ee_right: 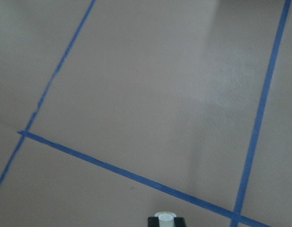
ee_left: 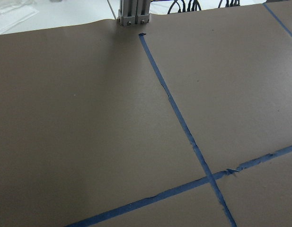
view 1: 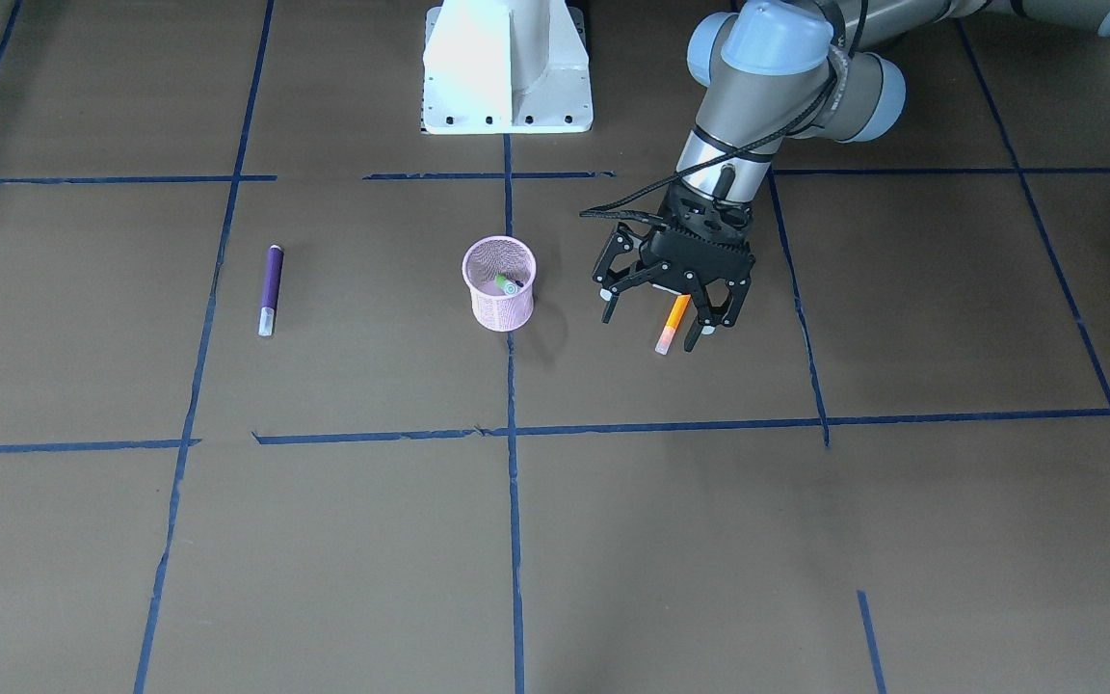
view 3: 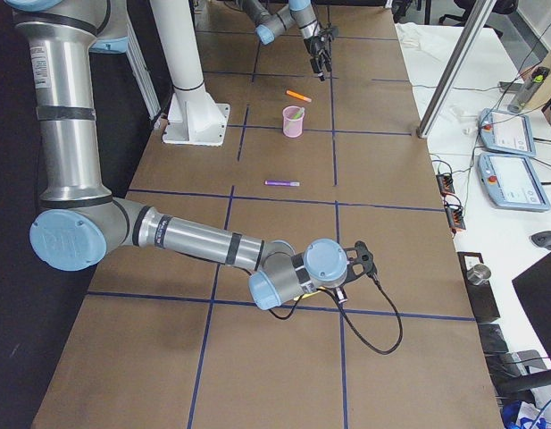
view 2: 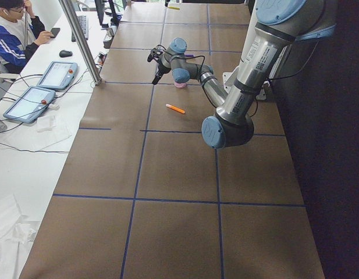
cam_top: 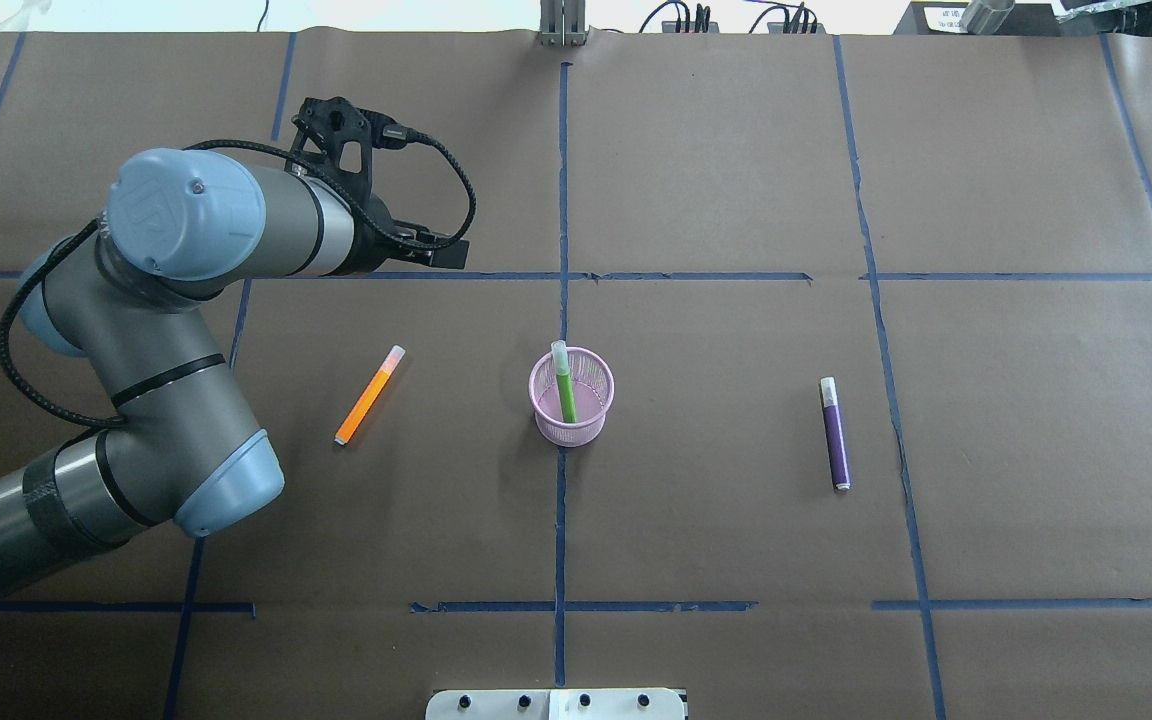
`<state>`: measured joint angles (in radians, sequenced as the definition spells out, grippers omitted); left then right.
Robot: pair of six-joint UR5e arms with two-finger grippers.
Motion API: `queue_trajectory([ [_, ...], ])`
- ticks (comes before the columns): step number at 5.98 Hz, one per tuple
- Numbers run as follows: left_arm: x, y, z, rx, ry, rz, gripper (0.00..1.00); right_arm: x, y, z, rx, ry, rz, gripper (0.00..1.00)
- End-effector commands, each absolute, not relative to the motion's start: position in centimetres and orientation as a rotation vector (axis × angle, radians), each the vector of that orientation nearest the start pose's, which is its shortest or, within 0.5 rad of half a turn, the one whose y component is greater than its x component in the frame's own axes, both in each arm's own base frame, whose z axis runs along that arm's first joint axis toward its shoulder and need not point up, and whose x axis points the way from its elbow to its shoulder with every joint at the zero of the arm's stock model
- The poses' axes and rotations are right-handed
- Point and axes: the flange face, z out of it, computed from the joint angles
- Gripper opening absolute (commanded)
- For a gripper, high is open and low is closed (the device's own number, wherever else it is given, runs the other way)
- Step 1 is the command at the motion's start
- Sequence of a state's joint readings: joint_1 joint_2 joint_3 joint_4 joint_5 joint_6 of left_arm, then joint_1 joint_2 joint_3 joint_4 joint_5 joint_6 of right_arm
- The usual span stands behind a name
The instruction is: Collect pens into pen holder
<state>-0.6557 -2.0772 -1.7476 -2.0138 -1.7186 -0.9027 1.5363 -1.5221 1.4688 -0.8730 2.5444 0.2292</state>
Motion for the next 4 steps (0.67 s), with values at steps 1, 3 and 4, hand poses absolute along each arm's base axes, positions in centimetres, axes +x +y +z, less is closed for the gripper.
queue_trajectory([
  [1,44.1,-48.4,25.7,0.536,0.963,0.115,1.00,3.3,-52.1,47.6,0.521,-1.068,0.032,0.00],
  [3,44.6,-48.2,27.6,0.482,0.955,0.133,1.00,-3.3,-50.3,37.6,0.553,-1.113,0.156,0.00],
  [4,44.5,-48.1,28.5,0.460,0.954,0.142,1.00,-8.1,-48.6,33.6,0.584,-1.137,0.212,0.00],
])
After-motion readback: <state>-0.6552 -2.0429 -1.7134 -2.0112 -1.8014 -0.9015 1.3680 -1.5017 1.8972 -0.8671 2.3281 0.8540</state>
